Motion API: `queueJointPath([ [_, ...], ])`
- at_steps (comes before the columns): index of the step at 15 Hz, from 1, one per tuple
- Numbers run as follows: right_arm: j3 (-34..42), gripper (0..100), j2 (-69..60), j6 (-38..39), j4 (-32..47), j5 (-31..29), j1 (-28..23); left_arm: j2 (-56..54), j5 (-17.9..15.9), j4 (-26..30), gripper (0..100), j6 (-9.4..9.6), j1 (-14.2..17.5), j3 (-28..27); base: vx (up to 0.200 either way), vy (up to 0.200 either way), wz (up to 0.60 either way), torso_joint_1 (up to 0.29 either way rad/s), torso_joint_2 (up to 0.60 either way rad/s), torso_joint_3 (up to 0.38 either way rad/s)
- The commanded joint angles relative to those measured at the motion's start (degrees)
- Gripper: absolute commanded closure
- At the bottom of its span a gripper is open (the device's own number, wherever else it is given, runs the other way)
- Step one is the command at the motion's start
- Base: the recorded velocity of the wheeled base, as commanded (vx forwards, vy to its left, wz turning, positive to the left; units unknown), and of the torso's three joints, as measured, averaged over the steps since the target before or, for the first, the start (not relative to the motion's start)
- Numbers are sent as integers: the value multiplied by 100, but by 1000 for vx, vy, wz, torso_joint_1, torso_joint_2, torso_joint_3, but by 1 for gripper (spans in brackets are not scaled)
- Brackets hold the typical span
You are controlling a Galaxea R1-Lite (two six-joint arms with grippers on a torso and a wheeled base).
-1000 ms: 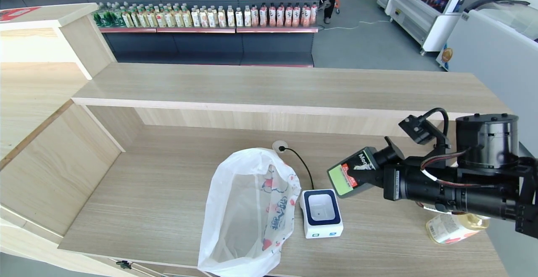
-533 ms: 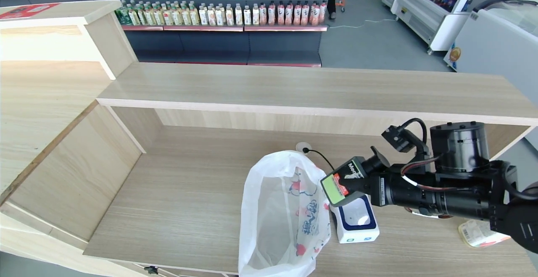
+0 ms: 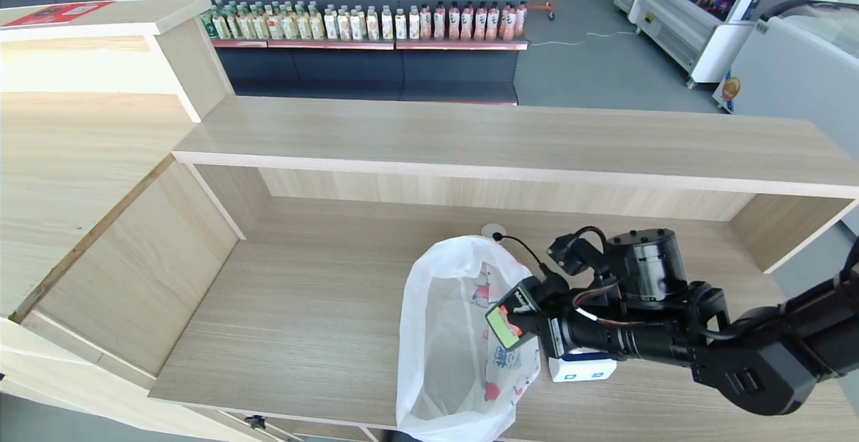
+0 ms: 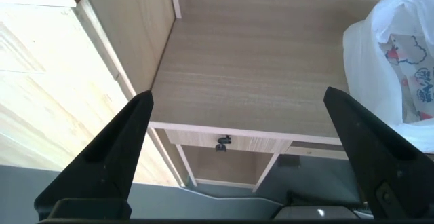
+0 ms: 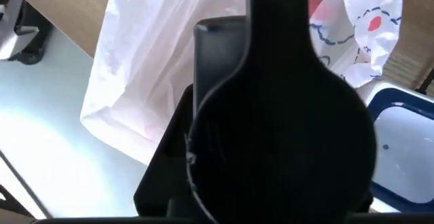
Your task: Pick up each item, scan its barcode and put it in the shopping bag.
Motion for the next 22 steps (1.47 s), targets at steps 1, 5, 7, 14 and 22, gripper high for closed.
queueJointPath([
  [1, -4, 100, 596, -460, -312, -45, 112, -2, 5, -1, 0, -1, 6, 1, 0, 0, 0, 0, 0, 0],
  [5, -241, 100, 1712, -1277, -1472, -72, 85, -2, 5, -1, 0, -1, 6, 1, 0, 0, 0, 0, 0, 0],
  [7, -804, 100, 2117, -1444, -1455, -168, 138, -2, 5, -1, 0, -1, 6, 1, 0, 0, 0, 0, 0, 0],
  [14, -1384, 100, 2837, -1875, -1490, -581, 323, -2, 5, -1, 0, -1, 6, 1, 0, 0, 0, 0, 0, 0],
  [22, -1191, 0, 869, 973, -971, -159, 147, -2, -4, -1, 0, -1, 6, 1, 0, 0, 0, 0, 0, 0],
])
